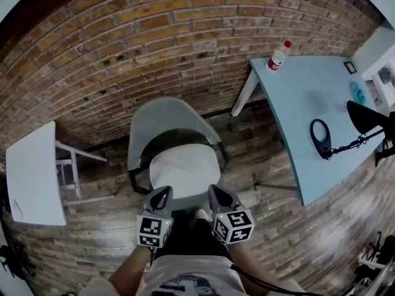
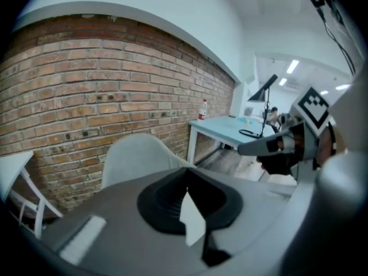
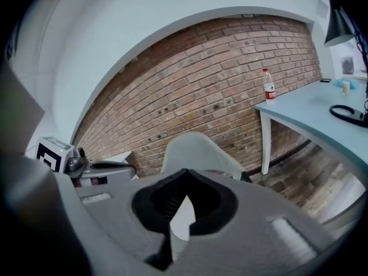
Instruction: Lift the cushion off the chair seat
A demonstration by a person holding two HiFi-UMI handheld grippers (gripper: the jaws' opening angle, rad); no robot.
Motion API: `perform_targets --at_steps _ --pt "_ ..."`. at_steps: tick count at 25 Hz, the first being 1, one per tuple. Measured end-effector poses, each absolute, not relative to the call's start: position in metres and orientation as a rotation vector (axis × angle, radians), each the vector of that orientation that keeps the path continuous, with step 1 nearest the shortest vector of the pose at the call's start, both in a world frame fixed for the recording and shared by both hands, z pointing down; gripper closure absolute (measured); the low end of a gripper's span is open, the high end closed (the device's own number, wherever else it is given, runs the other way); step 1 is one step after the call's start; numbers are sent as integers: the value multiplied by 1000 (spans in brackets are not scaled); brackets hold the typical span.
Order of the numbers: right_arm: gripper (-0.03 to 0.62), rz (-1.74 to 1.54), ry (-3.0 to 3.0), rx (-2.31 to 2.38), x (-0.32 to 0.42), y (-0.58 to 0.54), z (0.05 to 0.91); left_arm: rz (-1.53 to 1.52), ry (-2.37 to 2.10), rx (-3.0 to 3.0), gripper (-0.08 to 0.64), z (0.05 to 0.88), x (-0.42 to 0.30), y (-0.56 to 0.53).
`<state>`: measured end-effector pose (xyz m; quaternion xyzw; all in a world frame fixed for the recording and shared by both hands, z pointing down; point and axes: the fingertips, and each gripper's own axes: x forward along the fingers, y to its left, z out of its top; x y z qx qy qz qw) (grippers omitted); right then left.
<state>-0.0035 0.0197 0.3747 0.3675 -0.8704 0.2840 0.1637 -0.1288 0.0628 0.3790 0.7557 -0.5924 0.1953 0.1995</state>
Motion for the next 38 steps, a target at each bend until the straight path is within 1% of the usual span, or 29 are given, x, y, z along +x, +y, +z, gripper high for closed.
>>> perform_targets --at_steps 7,16,24,27,32,34,36,38 --pt "594 821 -2363 1196 -25 -21 450 619 -1532 2169 568 456 -164 11" --pt "594 906 -2249 1336 -40 -51 543 675 -1399 2222 569 544 -183 -33" --pt "594 960 -2164 1468 -28 -56 607 746 -1325 2234 568 614 -198 -50" --pt "594 1006 -2139 1526 -21 -54 625 724 -1307 2208 568 640 -202 -58" --pt "592 1043 -2064 1567 -13 -50 652 769 -1219 2232 566 670 -204 -66" --pt "591 1054 -2036 1583 -9 -50 661 791 -1200 2230 554 681 -206 -68" --pt "490 1085 -2015 1589 -6 -49 671 814 -1177 2220 513 693 -209 -70" --pt "484 1117 -1988 1592 -4 -47 682 835 -1156 2206 481 704 -211 -72"
